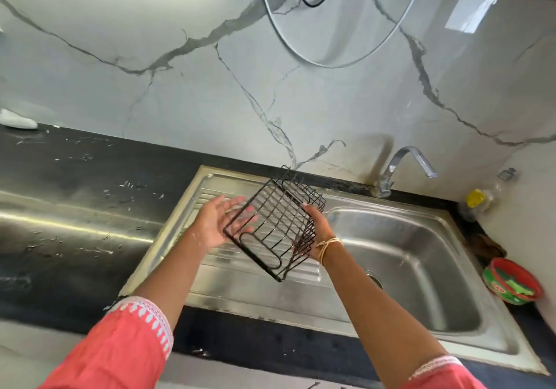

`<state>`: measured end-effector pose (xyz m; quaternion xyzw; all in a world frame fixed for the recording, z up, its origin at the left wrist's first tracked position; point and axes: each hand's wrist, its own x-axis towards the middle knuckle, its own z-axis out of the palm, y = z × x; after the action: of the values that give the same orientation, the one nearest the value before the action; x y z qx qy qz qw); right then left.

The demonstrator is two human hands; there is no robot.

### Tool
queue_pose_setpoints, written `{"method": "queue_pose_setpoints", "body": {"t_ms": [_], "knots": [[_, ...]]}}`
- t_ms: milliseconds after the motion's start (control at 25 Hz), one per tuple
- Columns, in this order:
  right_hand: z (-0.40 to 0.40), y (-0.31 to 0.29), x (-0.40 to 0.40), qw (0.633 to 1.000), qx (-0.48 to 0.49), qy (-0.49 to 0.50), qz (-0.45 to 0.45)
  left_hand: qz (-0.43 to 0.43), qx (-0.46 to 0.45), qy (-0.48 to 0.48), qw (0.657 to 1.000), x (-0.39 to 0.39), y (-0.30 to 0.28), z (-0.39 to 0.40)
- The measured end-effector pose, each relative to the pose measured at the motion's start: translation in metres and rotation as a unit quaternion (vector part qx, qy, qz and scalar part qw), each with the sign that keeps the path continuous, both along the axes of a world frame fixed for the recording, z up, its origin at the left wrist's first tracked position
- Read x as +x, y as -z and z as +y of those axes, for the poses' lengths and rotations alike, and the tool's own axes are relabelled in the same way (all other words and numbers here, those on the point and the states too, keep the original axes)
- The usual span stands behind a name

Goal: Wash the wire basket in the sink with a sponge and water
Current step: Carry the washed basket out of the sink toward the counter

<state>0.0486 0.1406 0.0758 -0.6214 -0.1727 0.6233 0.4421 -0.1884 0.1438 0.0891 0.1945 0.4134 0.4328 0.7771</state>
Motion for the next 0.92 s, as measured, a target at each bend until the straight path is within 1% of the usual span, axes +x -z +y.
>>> {"method": "queue_pose_setpoints", "body": {"t_ms": [40,80,120,160,200,240,360,480,720,920], "knots": [[0.008,0.005,-0.002,0.999,-0.003,0.000,-0.050,0.050,0.007,0.014,0.999,-0.006,-0.002,0.004],[0.013,0.005,-0.006,0.996,0.000,-0.001,-0.086,0.124,0.008,0.049,0.991,-0.008,-0.002,0.004],[0.009,-0.008,-0.016,0.993,0.016,-0.011,-0.117,0.197,0.009,0.076,0.978,-0.007,-0.001,0.002],[0.009,-0.017,-0.024,0.990,0.028,-0.015,-0.139,0.247,0.013,0.086,0.965,-0.002,0.002,-0.001],[0.010,-0.025,-0.031,0.988,0.038,-0.024,-0.151,0.276,0.020,0.082,0.957,0.003,0.004,-0.005],[0.016,-0.025,-0.036,0.985,0.041,-0.031,-0.162,0.287,0.029,0.072,0.955,0.007,0.008,-0.007],[0.030,-0.017,-0.040,0.979,0.036,-0.046,-0.194,0.266,0.039,0.050,0.962,0.010,0.020,-0.007],[0.037,-0.008,-0.038,0.979,0.032,-0.048,-0.195,0.246,0.045,0.047,0.967,0.011,0.034,-0.002],[0.055,0.011,-0.050,0.986,0.030,-0.039,-0.157,0.269,0.068,0.021,0.961,0.014,0.048,0.009],[0.061,0.021,-0.054,0.981,0.019,-0.023,-0.190,0.279,0.048,0.011,0.959,0.013,0.054,0.016]]}}
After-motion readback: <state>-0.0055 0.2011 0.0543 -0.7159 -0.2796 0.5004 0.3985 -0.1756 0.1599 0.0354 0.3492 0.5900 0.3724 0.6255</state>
